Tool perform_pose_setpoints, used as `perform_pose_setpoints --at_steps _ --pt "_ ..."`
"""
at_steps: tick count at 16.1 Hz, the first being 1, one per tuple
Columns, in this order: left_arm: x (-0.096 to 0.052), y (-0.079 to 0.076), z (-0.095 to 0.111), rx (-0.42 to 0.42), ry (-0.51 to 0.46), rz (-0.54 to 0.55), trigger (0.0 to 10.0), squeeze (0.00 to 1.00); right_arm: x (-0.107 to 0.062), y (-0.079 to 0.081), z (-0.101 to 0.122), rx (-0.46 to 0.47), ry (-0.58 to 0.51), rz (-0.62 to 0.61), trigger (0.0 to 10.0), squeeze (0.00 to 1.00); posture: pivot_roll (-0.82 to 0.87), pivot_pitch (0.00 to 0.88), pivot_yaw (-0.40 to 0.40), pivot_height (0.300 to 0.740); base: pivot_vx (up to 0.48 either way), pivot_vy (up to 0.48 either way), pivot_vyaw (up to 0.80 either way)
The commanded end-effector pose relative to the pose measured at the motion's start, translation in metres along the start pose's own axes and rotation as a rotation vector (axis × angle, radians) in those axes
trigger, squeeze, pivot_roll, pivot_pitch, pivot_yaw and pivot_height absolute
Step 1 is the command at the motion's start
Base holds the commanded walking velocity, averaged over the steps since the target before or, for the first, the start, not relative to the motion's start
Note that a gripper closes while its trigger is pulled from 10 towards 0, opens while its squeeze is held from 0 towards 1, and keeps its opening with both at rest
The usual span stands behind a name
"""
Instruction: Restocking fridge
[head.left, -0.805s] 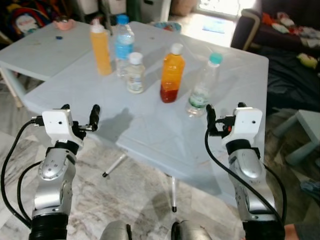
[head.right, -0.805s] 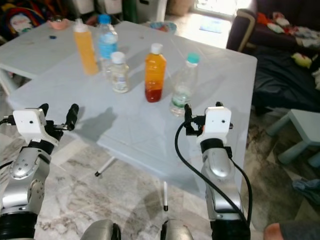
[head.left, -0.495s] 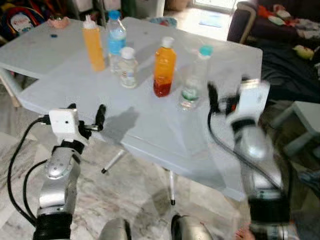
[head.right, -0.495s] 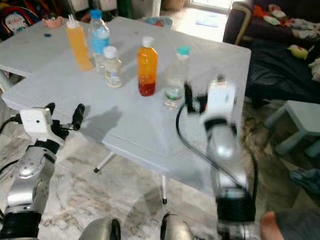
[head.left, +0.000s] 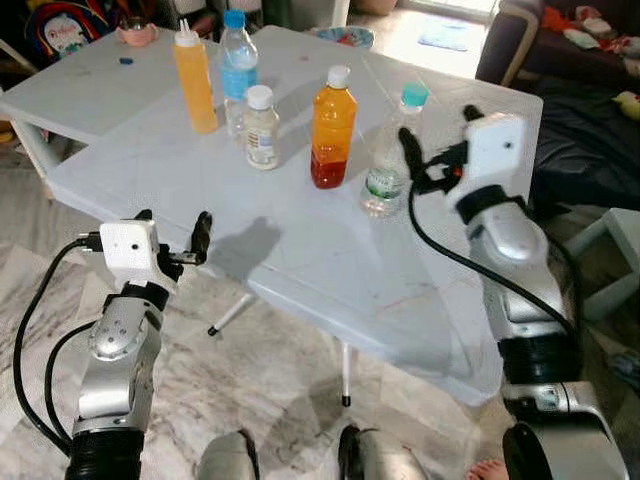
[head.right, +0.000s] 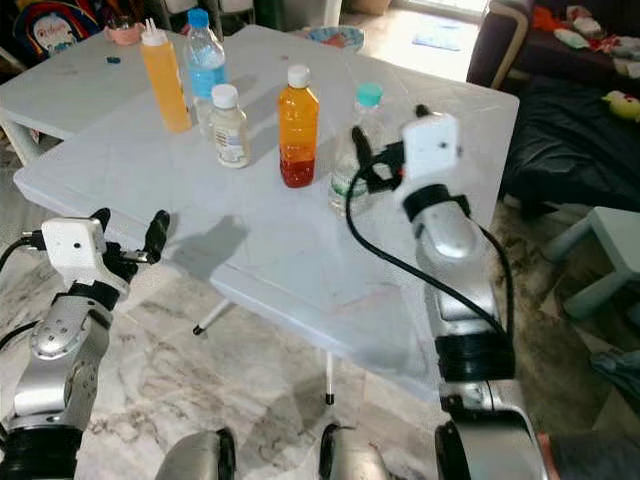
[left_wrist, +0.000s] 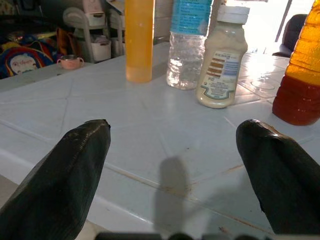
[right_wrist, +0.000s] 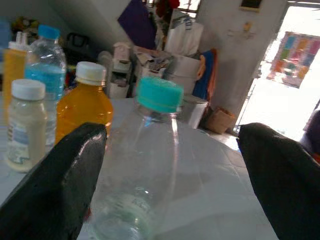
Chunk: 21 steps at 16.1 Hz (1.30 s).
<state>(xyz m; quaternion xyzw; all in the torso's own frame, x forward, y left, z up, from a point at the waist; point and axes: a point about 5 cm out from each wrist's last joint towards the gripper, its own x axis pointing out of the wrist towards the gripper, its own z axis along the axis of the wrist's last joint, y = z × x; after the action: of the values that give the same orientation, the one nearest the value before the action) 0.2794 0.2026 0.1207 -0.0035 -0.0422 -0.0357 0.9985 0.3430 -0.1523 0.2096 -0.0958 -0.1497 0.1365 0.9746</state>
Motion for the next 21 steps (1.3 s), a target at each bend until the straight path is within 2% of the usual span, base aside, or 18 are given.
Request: perform_pose_setpoints --at_steps 1,3,7,8,9,15,21 --pt "0.002 0.000 0.004 0.017 -0.009 -0.006 10.0 0.00 0.007 0.001 0.007 -0.013 -0.030 0.030 10.0 0.00 0.05 0.119 -0.028 0.740 0.000 0.000 0.00" --pt "0.002 0.000 0.005 0.025 -0.007 -0.010 10.0 0.00 0.017 -0.001 0.010 -0.025 -0.051 0.042 10.0 0.00 0.06 0.116 -0.028 0.740 0.000 0.000 0.00" --pt "0.003 0.001 0.005 0.030 -0.005 -0.012 10.0 0.00 0.027 -0.005 0.014 -0.026 -0.059 0.048 10.0 0.00 0.06 0.120 -0.024 0.740 0.000 0.000 0.00" --pt "0.002 0.000 0.005 0.032 -0.001 -0.015 10.0 0.00 0.033 -0.004 0.015 -0.010 -0.060 0.065 7.4 0.00 0.06 0.121 -0.023 0.740 0.000 0.000 0.00" --pt "0.002 -0.001 0.004 0.032 0.001 -0.017 10.0 0.00 0.036 -0.004 0.015 -0.002 -0.053 0.065 0.0 0.00 0.07 0.123 -0.022 0.740 0.000 0.000 0.00" --pt "0.000 0.000 0.004 0.037 0.006 -0.019 10.0 0.00 0.044 -0.003 0.022 -0.029 -0.036 0.081 0.0 0.00 0.07 0.132 -0.023 0.740 0.000 0.000 0.00" --pt "0.001 -0.001 0.003 0.037 0.015 -0.023 10.0 0.00 0.036 0.009 0.036 -0.025 -0.036 0.118 0.4 0.00 0.05 0.136 -0.025 0.740 0.000 0.000 0.00"
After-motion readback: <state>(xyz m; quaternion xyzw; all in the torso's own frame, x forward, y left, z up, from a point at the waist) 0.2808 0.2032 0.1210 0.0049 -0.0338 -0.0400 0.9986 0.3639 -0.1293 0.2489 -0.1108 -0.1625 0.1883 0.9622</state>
